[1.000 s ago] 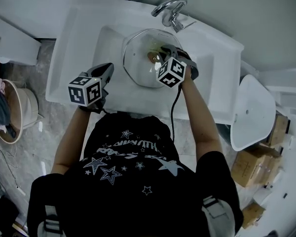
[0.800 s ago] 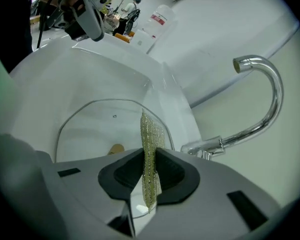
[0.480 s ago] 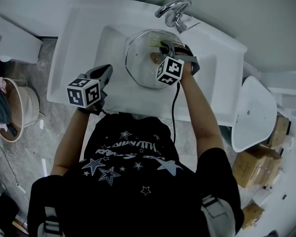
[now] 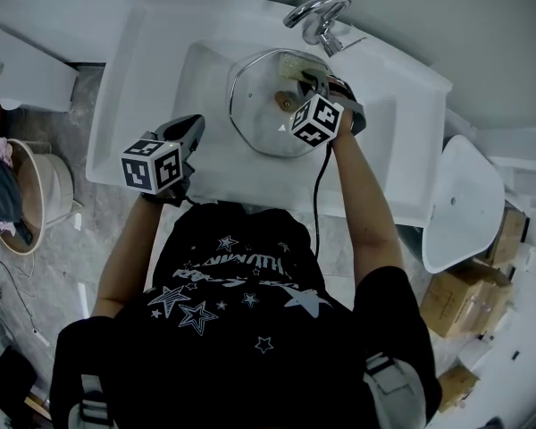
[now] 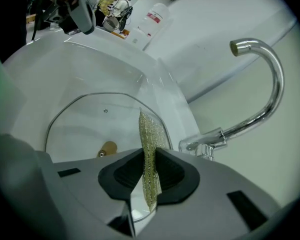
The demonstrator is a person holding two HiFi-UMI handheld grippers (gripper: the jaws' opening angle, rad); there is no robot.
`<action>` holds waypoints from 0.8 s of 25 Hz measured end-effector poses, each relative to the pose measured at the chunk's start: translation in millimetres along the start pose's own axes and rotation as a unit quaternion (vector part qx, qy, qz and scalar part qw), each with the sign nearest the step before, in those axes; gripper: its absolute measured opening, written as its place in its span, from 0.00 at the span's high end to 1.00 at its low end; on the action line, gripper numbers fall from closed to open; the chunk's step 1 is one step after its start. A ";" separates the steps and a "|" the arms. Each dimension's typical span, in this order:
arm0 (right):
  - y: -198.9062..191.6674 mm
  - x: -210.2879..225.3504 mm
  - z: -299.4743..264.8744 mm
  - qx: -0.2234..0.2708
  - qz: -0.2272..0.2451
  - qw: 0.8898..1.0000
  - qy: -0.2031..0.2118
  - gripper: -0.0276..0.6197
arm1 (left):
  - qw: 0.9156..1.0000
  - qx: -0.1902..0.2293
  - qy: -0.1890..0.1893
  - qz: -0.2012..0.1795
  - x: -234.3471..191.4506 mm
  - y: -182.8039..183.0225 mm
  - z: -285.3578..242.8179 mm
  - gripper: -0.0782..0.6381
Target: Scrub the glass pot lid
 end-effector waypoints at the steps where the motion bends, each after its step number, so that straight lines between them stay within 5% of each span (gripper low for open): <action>1: -0.4 -0.6 0.0 -0.002 -0.005 1.000 -0.002 0.85 | 1.000 0.000 0.000 0.000 -0.1 -0.3 0.1 0.88; 10: -11.3 -15.0 -3.9 -0.035 -0.075 0.997 0.010 0.85 | 1.000 0.000 0.002 0.002 1.9 -1.7 0.5 0.88; 20: -39.9 -51.2 -0.7 -0.070 -0.095 0.992 0.044 0.85 | 1.000 -0.001 -0.004 -0.002 9.3 -5.5 -1.4 0.88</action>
Point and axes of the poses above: the fingertips, and each gripper's own axes: z backward along the fingers, x to its right, y out of its top, the point moved 8 cm from there along z, backward along the fingers, and after that the axes turned 13 degrees about -x, right-handed, at the moved point
